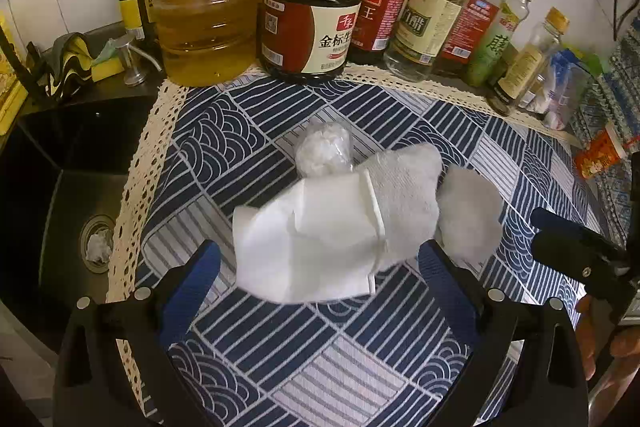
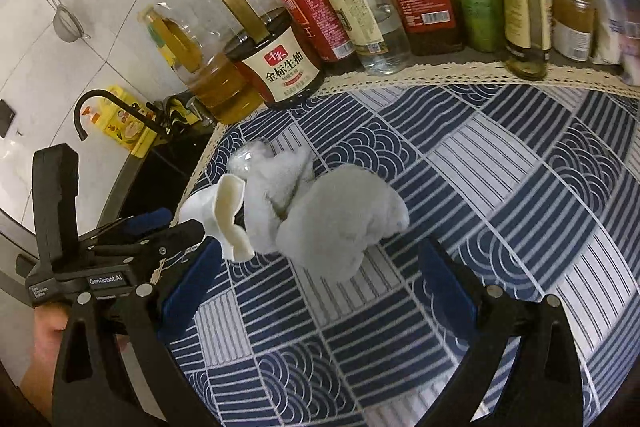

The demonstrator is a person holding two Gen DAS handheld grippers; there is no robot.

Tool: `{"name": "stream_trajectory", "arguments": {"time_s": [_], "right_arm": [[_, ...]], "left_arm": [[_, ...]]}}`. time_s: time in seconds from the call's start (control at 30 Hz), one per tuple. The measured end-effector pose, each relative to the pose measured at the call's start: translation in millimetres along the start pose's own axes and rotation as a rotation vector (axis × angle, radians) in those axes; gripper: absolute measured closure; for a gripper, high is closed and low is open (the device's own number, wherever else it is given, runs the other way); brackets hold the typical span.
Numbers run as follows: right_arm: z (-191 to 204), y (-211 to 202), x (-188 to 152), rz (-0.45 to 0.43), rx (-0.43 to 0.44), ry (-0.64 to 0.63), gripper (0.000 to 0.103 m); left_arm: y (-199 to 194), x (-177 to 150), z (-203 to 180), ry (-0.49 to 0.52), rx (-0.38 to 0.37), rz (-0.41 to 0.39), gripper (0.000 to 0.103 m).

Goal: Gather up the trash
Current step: 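Grasp a white tissue with the left tool while the right tool grasps another tissue, then lift the held tissues off the cloth with both tools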

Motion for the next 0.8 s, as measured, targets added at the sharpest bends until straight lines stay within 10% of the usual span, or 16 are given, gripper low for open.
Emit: {"name": "stream_trajectory", "arguments": {"time_s": [0.47,0.8], "right_arm": [[-17,34,7,0.063,0.042,0.029,0.021],[-19,40,5,0.073,0.008,0.01,0.07]], "left_arm": [[23,9,7,-0.046,-0.007,0.036,0.013],[25,6,8,-0.033,-0.023,0.045,0.025]]}}
Point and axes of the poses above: each gripper's, at about its wrist camera, not at the fingertips, and y roughly the way its jaws point, z to its left, x to its top, the point moved 1 cm from there along y, roughly the way its jaws point, and after that the axes turned 5 degrees about -z, right-handed, at the moved point
